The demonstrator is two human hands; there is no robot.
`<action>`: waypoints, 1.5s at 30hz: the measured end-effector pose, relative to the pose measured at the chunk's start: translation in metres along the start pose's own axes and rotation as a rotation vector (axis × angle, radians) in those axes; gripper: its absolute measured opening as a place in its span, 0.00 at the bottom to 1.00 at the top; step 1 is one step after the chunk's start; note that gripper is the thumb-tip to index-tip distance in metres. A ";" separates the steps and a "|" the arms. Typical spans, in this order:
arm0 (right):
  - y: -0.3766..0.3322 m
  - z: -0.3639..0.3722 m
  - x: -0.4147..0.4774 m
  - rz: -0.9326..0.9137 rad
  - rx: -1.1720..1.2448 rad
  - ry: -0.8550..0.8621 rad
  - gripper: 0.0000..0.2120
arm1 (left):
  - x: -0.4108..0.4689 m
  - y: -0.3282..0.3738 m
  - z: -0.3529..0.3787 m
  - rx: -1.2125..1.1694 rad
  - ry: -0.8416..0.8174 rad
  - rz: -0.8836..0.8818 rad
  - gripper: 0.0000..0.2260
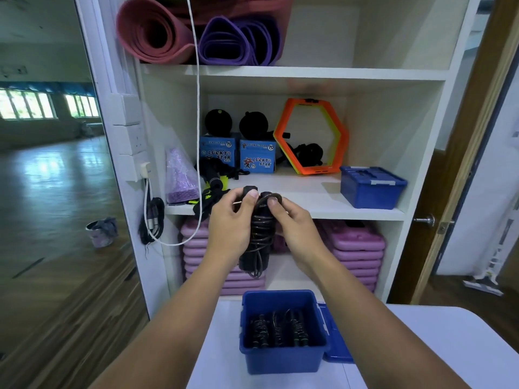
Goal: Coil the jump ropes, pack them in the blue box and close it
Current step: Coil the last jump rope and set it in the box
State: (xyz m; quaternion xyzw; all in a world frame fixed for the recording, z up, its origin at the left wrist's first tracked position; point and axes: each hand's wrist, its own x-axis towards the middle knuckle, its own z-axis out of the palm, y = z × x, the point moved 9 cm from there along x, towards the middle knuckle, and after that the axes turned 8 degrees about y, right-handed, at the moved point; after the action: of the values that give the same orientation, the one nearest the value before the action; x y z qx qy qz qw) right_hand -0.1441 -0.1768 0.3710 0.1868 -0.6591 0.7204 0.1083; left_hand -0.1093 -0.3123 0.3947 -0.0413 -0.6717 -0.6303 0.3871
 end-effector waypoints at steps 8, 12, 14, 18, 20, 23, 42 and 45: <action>0.063 0.003 -0.036 0.324 0.059 0.023 0.19 | 0.014 -0.019 0.002 -0.049 0.059 -0.206 0.13; 0.064 0.007 -0.040 0.387 0.084 -0.068 0.21 | 0.015 -0.022 0.008 -0.088 -0.007 -0.228 0.18; 0.063 0.005 -0.037 0.394 0.127 -0.059 0.21 | 0.016 -0.024 0.011 -0.123 -0.060 -0.250 0.20; 0.066 0.007 -0.032 0.436 0.131 -0.057 0.20 | 0.021 -0.026 0.015 -0.168 -0.138 -0.307 0.09; 0.067 0.009 -0.029 0.451 0.133 -0.051 0.19 | 0.024 -0.028 0.016 -0.163 -0.164 -0.324 0.07; 0.066 0.013 -0.024 0.464 0.143 -0.032 0.19 | 0.031 -0.030 0.015 -0.169 -0.199 -0.341 0.07; 0.068 0.037 -0.003 0.625 0.248 0.031 0.36 | 0.014 -0.038 0.001 -0.041 -0.209 -0.176 0.18; 0.064 0.033 0.000 0.582 0.200 0.036 0.34 | 0.009 -0.040 0.006 -0.113 -0.302 -0.196 0.12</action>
State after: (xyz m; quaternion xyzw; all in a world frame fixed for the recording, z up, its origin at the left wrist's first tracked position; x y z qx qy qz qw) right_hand -0.1656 -0.2160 0.3143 -0.0129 -0.6089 0.7855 -0.1100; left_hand -0.1401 -0.3189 0.3677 -0.0914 -0.6863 -0.6885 0.2158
